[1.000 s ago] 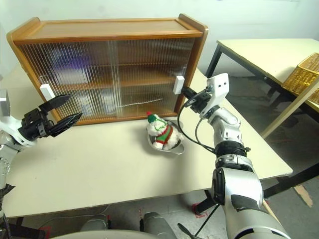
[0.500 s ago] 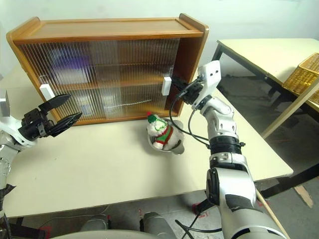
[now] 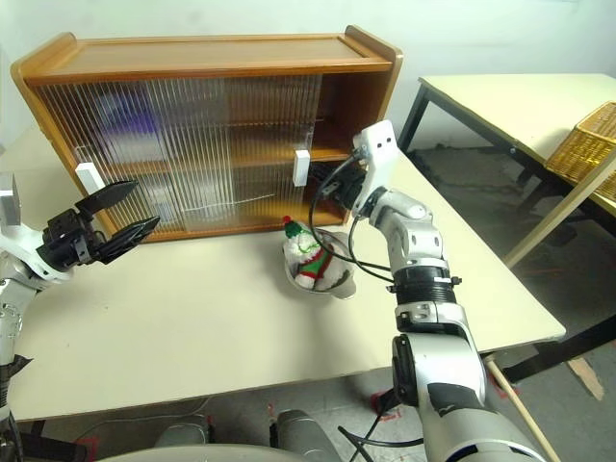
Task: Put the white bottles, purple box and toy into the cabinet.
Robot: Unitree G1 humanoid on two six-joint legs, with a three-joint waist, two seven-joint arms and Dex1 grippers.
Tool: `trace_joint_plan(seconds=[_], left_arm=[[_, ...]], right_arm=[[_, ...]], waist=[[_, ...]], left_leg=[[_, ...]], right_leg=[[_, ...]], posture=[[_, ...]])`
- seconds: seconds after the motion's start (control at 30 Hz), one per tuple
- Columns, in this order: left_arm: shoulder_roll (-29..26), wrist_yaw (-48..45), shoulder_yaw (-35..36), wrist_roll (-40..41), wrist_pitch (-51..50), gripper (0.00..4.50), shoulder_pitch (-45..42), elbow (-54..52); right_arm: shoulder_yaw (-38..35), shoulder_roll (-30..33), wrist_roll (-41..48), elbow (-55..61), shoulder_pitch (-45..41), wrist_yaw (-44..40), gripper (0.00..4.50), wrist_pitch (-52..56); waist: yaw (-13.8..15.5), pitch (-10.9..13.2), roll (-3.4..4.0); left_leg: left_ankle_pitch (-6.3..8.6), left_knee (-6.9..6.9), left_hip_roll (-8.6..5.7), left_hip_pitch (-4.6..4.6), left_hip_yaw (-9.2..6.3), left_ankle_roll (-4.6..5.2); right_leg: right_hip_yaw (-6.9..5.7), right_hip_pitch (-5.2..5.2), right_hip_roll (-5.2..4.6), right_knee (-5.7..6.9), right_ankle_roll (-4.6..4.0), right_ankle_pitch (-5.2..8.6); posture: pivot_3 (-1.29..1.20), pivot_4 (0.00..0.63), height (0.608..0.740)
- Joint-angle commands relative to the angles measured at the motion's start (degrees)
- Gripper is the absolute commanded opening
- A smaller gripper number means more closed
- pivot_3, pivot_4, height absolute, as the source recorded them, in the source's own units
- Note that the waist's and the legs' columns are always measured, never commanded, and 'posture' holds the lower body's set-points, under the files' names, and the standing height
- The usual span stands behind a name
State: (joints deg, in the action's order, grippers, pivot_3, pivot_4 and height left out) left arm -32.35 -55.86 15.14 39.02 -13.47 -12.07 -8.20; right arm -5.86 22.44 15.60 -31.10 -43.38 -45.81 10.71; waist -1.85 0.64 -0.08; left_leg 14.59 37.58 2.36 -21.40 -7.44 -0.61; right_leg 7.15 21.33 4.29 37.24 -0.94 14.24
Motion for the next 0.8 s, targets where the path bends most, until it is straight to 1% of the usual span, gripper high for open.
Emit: trace_joint_plan(seconds=[0.03, 0.3, 0.8], left_arm=[[0.3, 0.0, -0.4, -0.6, 0.4, 4.50, 0.0, 0.8], [0.4, 0.1, -0.2, -0.8, 0.5, 4.50, 0.3, 0.5], [0.3, 1.0, 0.3, -0.7, 0.7, 4.50, 1.4, -0.4]], right_arm=[[1.4, -1.1, 0.0, 2.8, 0.7, 0.4, 0.04, 2.4], [2.6, -3.9, -0.1, 3.8, 0.0, 1.5, 0.04, 4.4], [4.2, -8.2, -0.8, -0.2, -3.4, 1.9, 0.04, 3.7]], waist=[[0.0, 0.0, 0.00], [0.2, 0.0, 0.00], [0.5, 0.0, 0.00]], left_leg=[[0.00, -0.01, 0.00, 0.00, 0.00, 0.00], [0.00, -0.03, -0.01, 0.00, 0.01, 0.00], [0.00, -0.03, 0.02, -0.03, 0.01, 0.00]], right_leg=[[0.00, 0.00, 0.01, 0.00, 0.00, 0.00], [-0.02, 0.04, 0.10, 0.00, -0.05, -0.03], [-0.03, 0.17, 0.13, 0.05, -0.22, -0.11]], posture=[[-0.01, 0.000, 0.740], [0.00, 0.000, 0.740], [0.02, 0.000, 0.740]])
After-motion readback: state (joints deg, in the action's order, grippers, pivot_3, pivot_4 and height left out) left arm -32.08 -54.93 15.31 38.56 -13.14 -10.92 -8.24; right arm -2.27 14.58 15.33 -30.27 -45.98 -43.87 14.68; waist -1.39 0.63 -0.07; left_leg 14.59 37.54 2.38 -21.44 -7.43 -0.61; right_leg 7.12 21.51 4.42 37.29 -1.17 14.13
